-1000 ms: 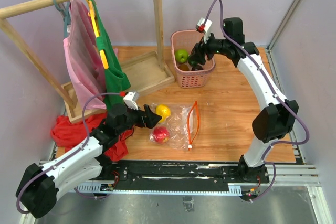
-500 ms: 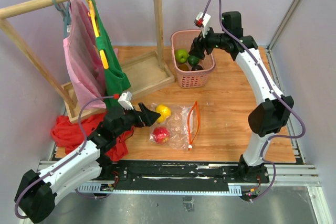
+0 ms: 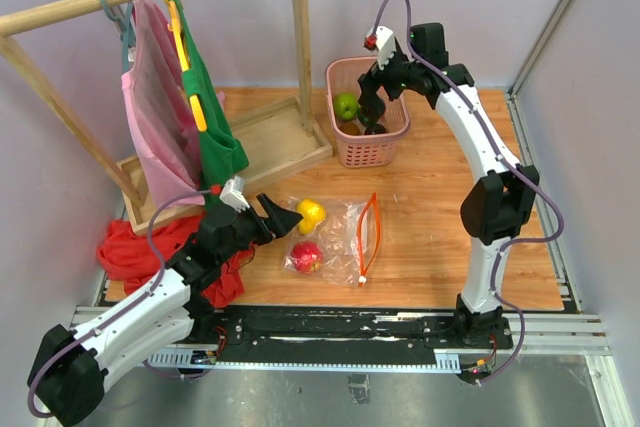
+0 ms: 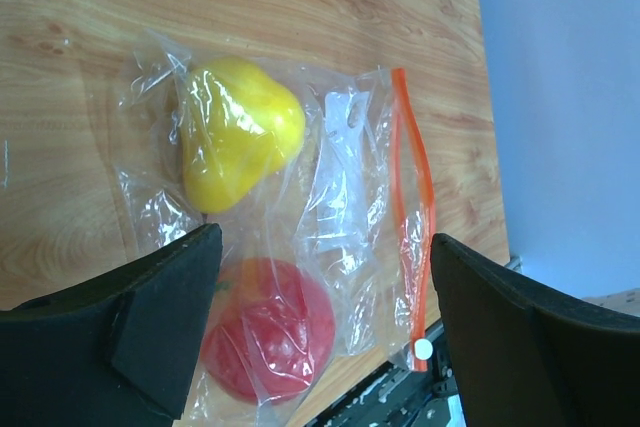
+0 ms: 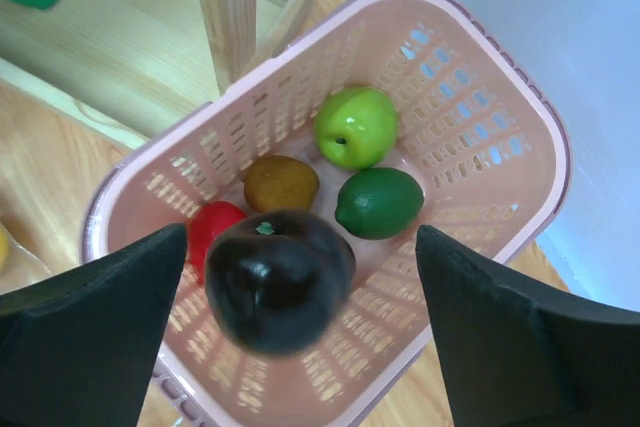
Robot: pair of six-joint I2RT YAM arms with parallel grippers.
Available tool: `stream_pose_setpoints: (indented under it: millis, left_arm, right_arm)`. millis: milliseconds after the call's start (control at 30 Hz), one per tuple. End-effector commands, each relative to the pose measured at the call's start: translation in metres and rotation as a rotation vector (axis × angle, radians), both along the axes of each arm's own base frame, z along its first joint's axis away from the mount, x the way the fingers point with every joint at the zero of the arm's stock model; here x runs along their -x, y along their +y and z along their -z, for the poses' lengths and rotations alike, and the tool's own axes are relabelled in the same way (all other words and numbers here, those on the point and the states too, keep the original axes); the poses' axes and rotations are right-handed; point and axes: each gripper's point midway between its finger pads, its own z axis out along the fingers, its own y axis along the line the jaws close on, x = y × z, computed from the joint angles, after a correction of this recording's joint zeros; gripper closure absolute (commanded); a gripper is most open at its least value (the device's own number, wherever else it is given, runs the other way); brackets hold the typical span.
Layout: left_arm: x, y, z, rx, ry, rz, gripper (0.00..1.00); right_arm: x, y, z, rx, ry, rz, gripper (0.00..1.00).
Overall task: Open the zip-top bag and remove the fake food
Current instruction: Place the fake fruit in the bin.
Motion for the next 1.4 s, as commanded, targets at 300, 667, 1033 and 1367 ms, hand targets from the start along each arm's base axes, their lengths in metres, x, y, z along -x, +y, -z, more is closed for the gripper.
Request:
stream_pose_setpoints:
  millis: [300, 667, 1033, 1367]
  left_arm:
    - [-0.001, -0.005, -0.005, 0.06, 0.073, -0.013, 0.14]
    - [0.004, -0.009, -0.002, 0.093, 0.097, 0.005, 0.16]
    - [0.02, -0.025, -0.016, 0.165, 0.003, 0.15, 0.19]
    - [0.022, -0.027, -0.023, -0.032, -0.136, 0.27, 0.22]
  right_arm:
    - [0.0, -0.014, -0.048, -0.054, -0.229, 0.008, 0.02]
    - [0.149, -0.008, -0.036, -0.156, -0.187, -0.356, 0.01]
    - [0.299, -0.019, 0.031, -0.117, -0.187, -0.747, 0.01]
    - [0.319, -0.043, 0.1, 0.079, -0.127, -0.799, 0.01]
